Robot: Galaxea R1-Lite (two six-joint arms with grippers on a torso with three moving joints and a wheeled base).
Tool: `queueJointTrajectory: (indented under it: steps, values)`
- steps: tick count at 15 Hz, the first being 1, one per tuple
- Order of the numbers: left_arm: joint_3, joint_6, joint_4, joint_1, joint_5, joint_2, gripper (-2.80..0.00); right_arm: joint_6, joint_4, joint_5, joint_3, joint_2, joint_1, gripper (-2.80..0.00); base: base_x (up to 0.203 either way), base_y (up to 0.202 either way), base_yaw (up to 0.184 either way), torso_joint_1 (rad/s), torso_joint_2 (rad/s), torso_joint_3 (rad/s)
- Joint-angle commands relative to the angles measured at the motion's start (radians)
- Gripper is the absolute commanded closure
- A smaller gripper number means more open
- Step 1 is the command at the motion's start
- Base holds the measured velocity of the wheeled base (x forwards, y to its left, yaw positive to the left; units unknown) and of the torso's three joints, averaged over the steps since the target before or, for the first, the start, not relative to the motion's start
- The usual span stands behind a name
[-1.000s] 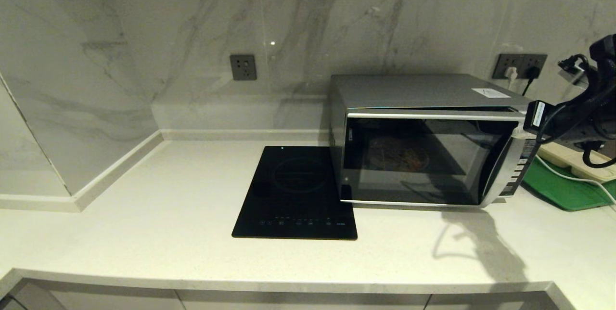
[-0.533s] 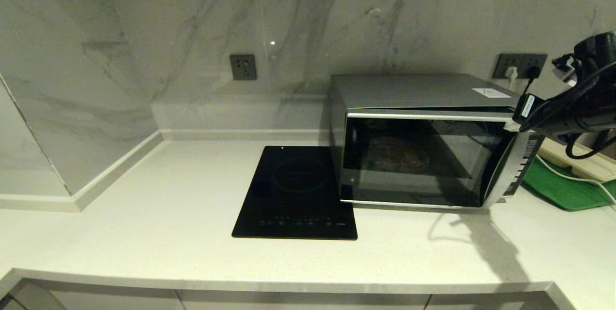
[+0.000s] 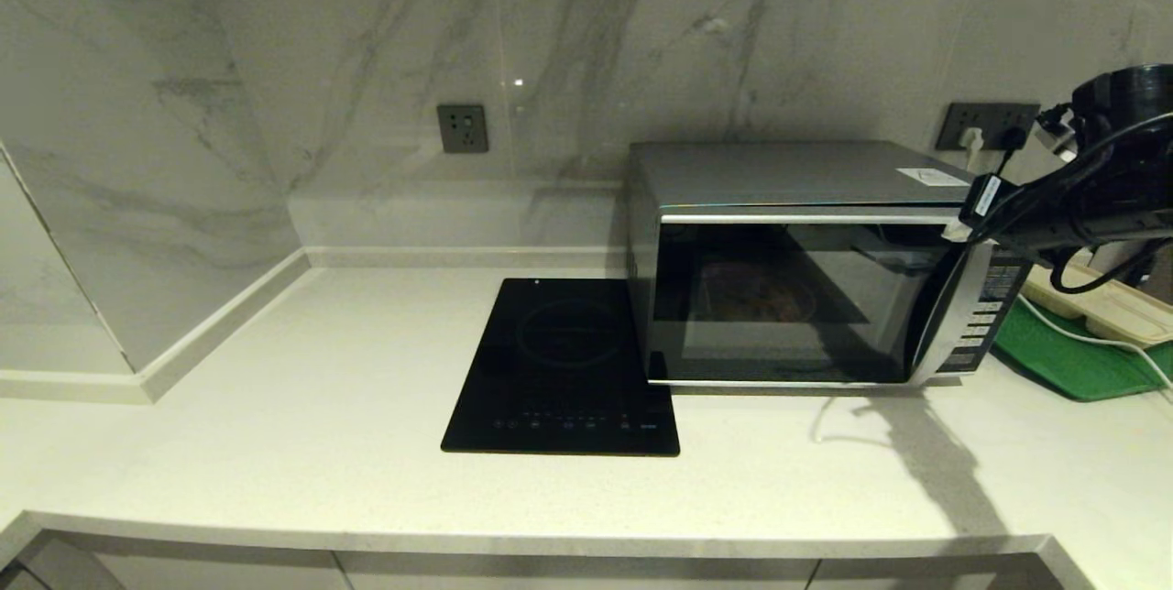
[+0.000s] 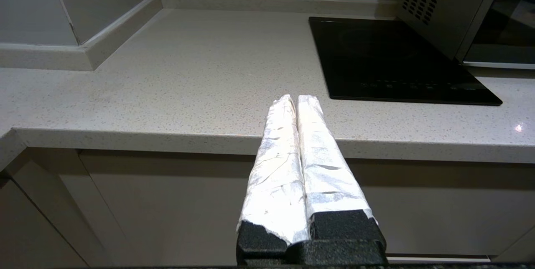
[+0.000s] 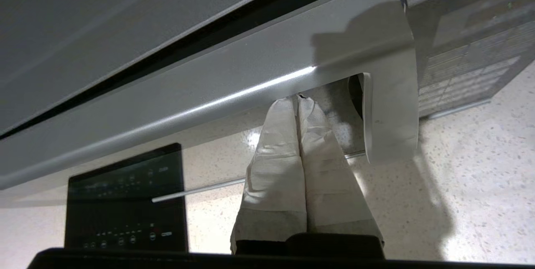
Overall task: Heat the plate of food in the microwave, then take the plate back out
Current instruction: Close the microwave oven, then open the microwave oven
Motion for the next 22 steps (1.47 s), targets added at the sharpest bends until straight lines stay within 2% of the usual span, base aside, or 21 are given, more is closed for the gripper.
queueJointTrajectory:
  steps: [1,7,10,12,14,17,22]
  values:
    - [0.000,0.000,0.000,0.000,0.001,0.000,0.00,0.003,-0.005,0.002,-0.037,0.042,0.000,0.00,0.000,0.000,0.000,0.000,0.00,0.000]
    - [0.000,0.000,0.000,0.000,0.000,0.000,0.00,0.035,-0.005,0.027,-0.106,0.102,0.002,0.00,0.000,0.000,0.000,0.000,0.00,0.000]
    - [0.000,0.000,0.000,0.000,0.000,0.000,0.00,0.036,-0.001,0.076,-0.057,0.043,0.002,0.00,0.000,0.000,0.000,0.000,0.00,0.000]
    - [0.000,0.000,0.000,0.000,0.000,0.000,0.00,0.031,0.003,0.145,0.005,-0.045,0.002,0.00,0.000,0.000,0.000,0.000,0.00,0.000]
    - [0.000,0.000,0.000,0.000,0.000,0.000,0.00,-0.003,0.072,0.192,0.064,-0.135,0.013,0.00,0.000,0.000,0.000,0.000,0.00,0.000]
    - [0.000,0.000,0.000,0.000,0.000,0.000,0.00,-0.091,0.207,0.208,0.115,-0.226,0.087,0.00,0.000,0.000,0.000,0.000,0.00,0.000]
    - [0.000,0.000,0.000,0.000,0.000,0.000,0.00,-0.099,0.232,0.192,0.239,-0.315,0.288,0.00,0.000,0.000,0.000,0.000,0.00,0.000]
